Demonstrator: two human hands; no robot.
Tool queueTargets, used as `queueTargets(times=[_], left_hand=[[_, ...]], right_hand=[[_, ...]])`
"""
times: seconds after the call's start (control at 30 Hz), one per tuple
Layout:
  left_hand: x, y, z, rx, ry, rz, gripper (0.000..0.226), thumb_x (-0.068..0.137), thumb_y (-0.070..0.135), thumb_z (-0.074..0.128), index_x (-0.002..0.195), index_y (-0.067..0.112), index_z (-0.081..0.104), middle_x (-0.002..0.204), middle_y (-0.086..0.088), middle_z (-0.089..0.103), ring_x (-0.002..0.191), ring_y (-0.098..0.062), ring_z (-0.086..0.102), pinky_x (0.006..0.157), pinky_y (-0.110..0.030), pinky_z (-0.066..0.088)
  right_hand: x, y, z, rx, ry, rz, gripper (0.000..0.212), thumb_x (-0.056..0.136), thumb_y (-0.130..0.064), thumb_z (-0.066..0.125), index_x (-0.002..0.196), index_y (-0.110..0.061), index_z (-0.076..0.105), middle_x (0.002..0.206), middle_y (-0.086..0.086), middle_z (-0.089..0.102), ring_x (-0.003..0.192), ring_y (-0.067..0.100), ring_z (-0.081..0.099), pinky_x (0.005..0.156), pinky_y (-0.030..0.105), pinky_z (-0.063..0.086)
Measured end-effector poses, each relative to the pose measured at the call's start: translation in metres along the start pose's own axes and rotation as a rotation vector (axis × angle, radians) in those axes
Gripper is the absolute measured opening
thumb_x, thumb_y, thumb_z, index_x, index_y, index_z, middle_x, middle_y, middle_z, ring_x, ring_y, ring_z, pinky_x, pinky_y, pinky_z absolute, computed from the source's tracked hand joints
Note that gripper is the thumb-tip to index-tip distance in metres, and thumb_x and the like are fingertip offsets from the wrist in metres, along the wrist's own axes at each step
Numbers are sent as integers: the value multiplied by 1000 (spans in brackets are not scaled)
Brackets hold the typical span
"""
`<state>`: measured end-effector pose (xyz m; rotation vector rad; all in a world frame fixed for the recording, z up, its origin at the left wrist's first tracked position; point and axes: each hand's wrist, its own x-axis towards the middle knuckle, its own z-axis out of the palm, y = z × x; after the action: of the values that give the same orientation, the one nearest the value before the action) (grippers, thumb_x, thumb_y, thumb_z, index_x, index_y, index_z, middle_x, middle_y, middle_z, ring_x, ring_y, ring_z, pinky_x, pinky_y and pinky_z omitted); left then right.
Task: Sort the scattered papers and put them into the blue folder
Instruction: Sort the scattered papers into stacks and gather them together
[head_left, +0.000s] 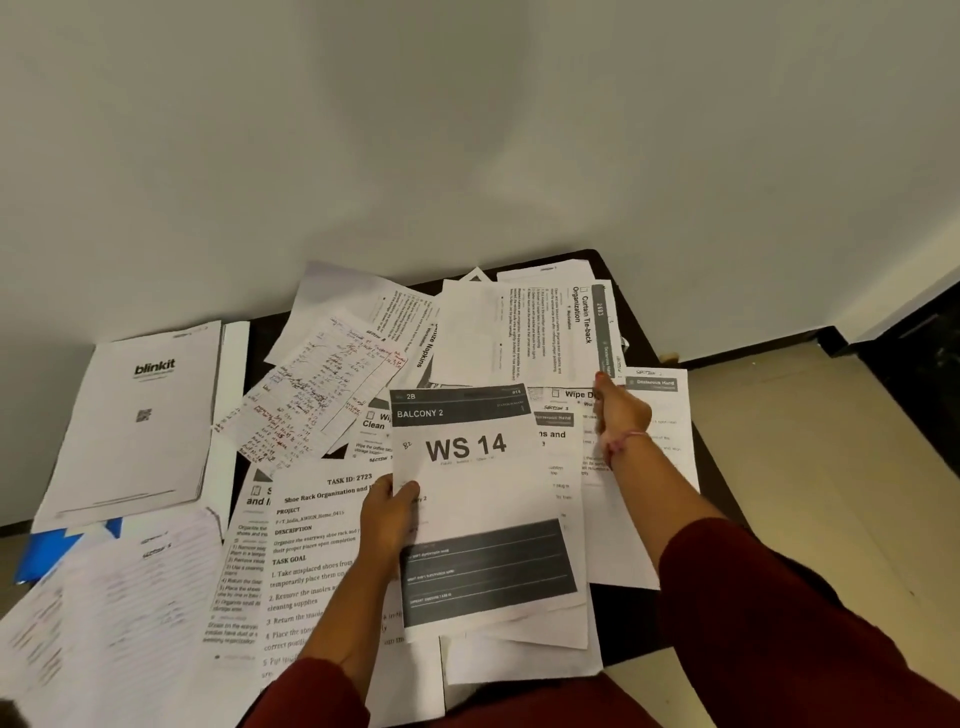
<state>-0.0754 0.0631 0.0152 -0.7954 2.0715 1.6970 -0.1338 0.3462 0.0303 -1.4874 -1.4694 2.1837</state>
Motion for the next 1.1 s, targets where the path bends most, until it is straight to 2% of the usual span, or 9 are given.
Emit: queueTargets(times=[0.13,0.27,0.37,0.47,0.6,0.67,0.77,0.93,1.1], left_hand=[[-5,1,0,49,-1,56,22,95,14,52,117,10,55,104,-6,63,83,-16,60,67,-28,49],[-9,2,1,39,5,98,21,98,16,50,118,12,54,104,-4,63,86,-15,59,82,-33,49],[-13,2,0,18,6,125,23,99,16,48,121,11,54,102,-5,63,88,-18,60,85,-36,51],[-14,3,-3,-15,22,136,23,99,16,48,121,10,55,104,-9,65,94,-25,63,88,-42,52],[-16,4,-6,-72,6,105,19,98,17,50,116,15,57,108,-10,68,99,-29,66,90,-48,53],[-19,6,-7,-107,-16,97,21,98,17,51,117,14,58,108,-9,69,99,-28,66,90,-48,53],[-27,11,-9,-158,-55,103,22,97,16,52,118,14,60,108,-8,70,98,-27,67,90,-47,53],[-43,25,-13,-272,-97,135,17,96,14,53,109,19,62,102,-2,73,93,-19,70,82,-36,56],[-51,27,-18,-281,-85,160,17,96,21,55,111,17,63,102,-2,74,93,-20,70,84,-38,55]], right_hand=[[10,-12,9,30,-13,66,17,84,-16,71,97,-7,64,52,-3,60,26,3,47,31,12,35],[19,-18,12,-85,-12,20,7,87,-13,64,92,-9,64,70,5,62,32,5,47,32,16,35],[25,-22,17,-274,61,-187,22,90,-10,49,106,-4,63,89,11,68,54,16,59,44,26,45],[6,-40,18,-332,136,-444,23,99,-6,37,119,2,44,113,13,59,94,24,60,74,30,54],[-5,-67,12,-299,132,-703,22,102,-13,31,118,-2,39,99,-1,54,94,22,60,70,33,55],[-5,-78,8,-250,147,-752,21,101,-15,32,116,-5,41,98,1,58,92,22,60,74,43,57],[-13,-96,1,-229,169,-820,25,101,-14,34,121,-2,43,109,9,59,92,18,58,74,37,57],[-16,-116,-9,-221,-5,-713,26,99,-17,36,122,-13,47,114,4,61,101,21,64,78,45,58],[-30,-103,-13,-450,-321,-577,23,99,-8,37,112,-13,55,103,9,68,85,23,65,80,47,56]])
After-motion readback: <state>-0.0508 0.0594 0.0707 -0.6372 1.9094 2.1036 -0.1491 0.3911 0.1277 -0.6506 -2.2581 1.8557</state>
